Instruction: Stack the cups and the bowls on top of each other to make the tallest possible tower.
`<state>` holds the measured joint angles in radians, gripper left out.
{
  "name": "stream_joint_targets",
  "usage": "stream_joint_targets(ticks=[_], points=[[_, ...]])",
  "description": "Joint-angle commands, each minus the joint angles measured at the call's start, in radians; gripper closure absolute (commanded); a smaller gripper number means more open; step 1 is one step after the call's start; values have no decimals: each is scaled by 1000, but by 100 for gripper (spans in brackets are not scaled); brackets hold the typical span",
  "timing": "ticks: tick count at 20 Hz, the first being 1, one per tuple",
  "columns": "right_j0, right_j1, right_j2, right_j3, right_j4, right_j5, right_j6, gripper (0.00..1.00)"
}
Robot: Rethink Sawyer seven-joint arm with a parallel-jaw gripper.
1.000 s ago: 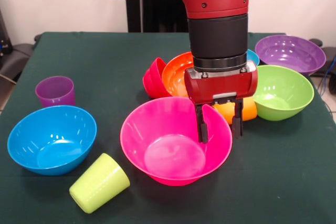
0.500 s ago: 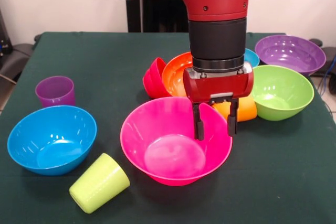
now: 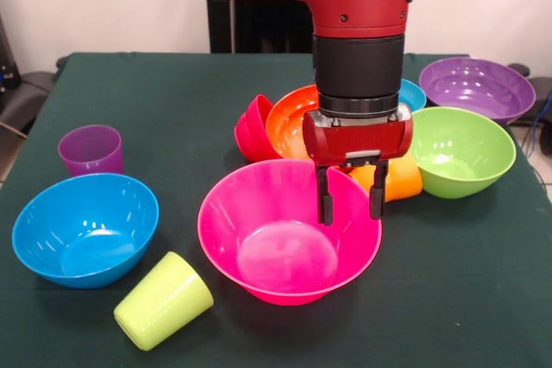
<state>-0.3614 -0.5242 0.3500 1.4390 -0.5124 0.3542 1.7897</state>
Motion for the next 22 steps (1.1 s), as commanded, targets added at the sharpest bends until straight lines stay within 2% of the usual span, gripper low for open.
stream_joint_targets(ticks=[1,12,22], points=[[29,18,-65,102,1,-46,153,0],[8,22,-22,138,39,-47,111,0],[38,10,-48,197,87,-52,149,0]])
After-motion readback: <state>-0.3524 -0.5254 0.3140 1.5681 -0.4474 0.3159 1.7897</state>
